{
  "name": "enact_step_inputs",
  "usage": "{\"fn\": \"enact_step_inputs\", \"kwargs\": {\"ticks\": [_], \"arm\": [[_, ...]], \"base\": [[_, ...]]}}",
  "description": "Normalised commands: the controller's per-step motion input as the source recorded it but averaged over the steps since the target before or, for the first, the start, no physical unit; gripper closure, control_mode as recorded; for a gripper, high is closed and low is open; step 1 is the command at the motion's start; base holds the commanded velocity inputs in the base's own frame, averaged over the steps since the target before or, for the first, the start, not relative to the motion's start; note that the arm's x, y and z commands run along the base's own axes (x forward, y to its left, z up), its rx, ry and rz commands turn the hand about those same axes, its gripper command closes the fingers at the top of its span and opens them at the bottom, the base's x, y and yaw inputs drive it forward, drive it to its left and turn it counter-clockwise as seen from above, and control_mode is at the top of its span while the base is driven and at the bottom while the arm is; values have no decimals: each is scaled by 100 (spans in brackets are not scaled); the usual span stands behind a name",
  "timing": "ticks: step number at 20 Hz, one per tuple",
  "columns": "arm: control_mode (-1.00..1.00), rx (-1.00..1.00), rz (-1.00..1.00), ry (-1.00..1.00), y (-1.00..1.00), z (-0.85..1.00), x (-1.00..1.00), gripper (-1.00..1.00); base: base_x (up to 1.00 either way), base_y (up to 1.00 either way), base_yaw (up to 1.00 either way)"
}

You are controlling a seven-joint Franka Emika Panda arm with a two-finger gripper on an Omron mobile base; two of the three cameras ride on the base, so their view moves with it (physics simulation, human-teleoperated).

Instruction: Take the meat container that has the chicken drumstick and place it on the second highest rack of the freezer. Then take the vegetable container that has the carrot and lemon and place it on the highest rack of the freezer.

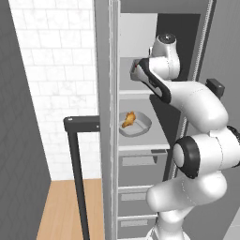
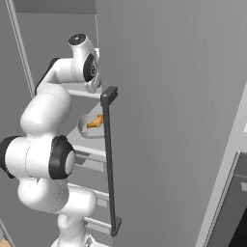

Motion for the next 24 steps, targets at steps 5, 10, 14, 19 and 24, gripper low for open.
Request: {"fn": "enact_step_inputs", "kwargs": {"ticks": [5, 10, 14, 19, 24], "arm": [[-100, 0, 0, -1, 0, 0, -8, -100], [-100, 0, 0, -27, 0, 0, -74, -100], [-100, 2, 0, -14, 0, 22, -100, -100], [-100, 3, 0, 0, 0, 30, -100, -100], [-100, 2, 0, 9, 6, 28, -100, -100]], "base": [[0, 0, 0], [0, 0, 0], [0, 0, 0], [0, 0, 0], [0, 0, 0]]}}
